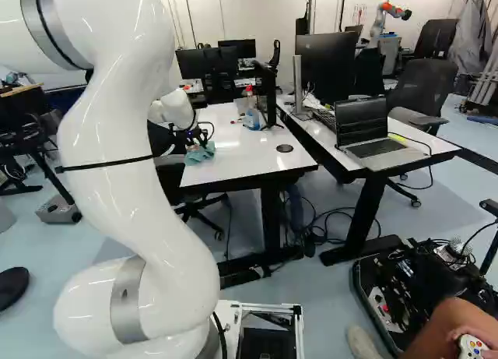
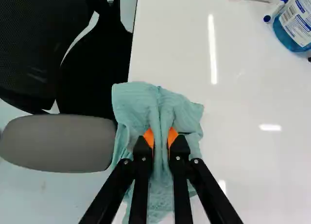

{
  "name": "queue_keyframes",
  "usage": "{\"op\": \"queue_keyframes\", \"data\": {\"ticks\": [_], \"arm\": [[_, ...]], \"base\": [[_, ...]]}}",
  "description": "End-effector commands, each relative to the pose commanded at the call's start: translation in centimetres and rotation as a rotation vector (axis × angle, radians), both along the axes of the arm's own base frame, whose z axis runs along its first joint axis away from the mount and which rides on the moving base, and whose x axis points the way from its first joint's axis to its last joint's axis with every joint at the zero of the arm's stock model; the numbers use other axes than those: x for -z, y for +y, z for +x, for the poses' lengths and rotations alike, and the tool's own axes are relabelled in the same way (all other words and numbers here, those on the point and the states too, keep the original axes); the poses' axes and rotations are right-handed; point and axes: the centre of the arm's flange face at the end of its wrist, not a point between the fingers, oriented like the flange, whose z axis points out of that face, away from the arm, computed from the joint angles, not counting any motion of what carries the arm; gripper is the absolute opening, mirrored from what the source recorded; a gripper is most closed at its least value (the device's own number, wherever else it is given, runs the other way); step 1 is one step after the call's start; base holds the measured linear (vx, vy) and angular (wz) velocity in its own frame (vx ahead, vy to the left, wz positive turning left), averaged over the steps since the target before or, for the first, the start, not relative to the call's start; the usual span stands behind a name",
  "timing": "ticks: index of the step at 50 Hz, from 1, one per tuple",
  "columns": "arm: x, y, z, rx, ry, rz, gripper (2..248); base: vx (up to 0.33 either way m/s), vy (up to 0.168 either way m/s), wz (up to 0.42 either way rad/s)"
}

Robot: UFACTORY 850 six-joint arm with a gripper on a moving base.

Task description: Clean the table with the green towel

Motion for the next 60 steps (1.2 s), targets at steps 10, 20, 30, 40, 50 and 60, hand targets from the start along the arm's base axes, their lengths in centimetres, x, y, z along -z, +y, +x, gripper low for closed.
{"op": "queue_keyframes", "data": {"ticks": [10, 20, 30, 40, 50, 60], "arm": [[-0.1, -0.9, -1.7, 0.008, 0.011, -0.003, 50], [-0.2, -2.5, -2.8, 0.029, 0.019, -0.005, 50], [-0.2, -4.2, -3.6, 0.056, 0.025, -0.006, 50], [-0.3, -6.0, -4.4, 0.085, 0.030, -0.007, 50], [-0.3, -7.7, -4.2, 0.118, 0.031, -0.007, 50], [-0.2, -8.9, -2.9, 0.144, 0.026, -0.005, 50]], "base": [[0.000, 0.000, 0.000], [0.000, 0.000, 0.000], [0.000, 0.000, 0.000], [0.000, 0.000, 0.000], [0.000, 0.000, 0.000], [0.000, 0.000, 0.000]]}}
